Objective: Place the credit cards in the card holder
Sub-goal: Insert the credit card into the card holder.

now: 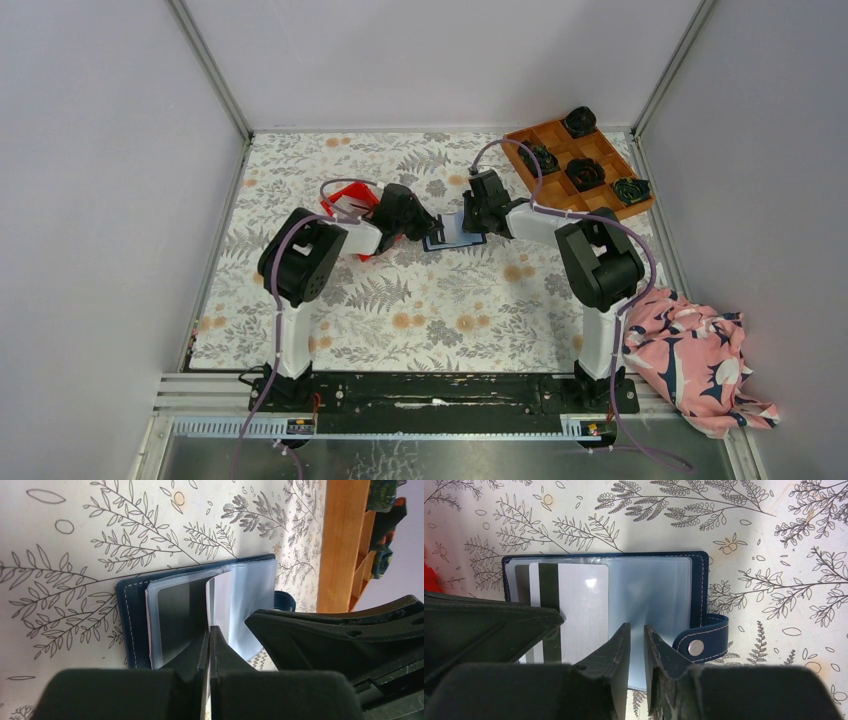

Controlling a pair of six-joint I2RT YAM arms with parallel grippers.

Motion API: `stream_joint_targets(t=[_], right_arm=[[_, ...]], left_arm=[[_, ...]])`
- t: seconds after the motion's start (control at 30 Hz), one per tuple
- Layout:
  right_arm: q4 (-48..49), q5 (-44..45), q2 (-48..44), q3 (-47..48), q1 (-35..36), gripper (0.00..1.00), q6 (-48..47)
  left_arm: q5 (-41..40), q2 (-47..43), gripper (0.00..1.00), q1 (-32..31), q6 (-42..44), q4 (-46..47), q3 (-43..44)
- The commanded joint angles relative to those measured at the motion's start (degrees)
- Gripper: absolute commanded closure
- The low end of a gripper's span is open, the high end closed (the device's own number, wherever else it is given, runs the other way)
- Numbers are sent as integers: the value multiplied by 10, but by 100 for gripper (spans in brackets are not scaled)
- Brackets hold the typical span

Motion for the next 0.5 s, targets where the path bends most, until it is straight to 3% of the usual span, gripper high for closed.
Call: stream_joint_targets(t=[0.0,0.47], right_arm=[[-56,19,15,-28,-1,77,1],[-61,16,22,-31,-1,77,2]], left_arm=[[-29,31,100,-14,-23,-32,-51],[-59,27,100,-26,-96,75,-110]])
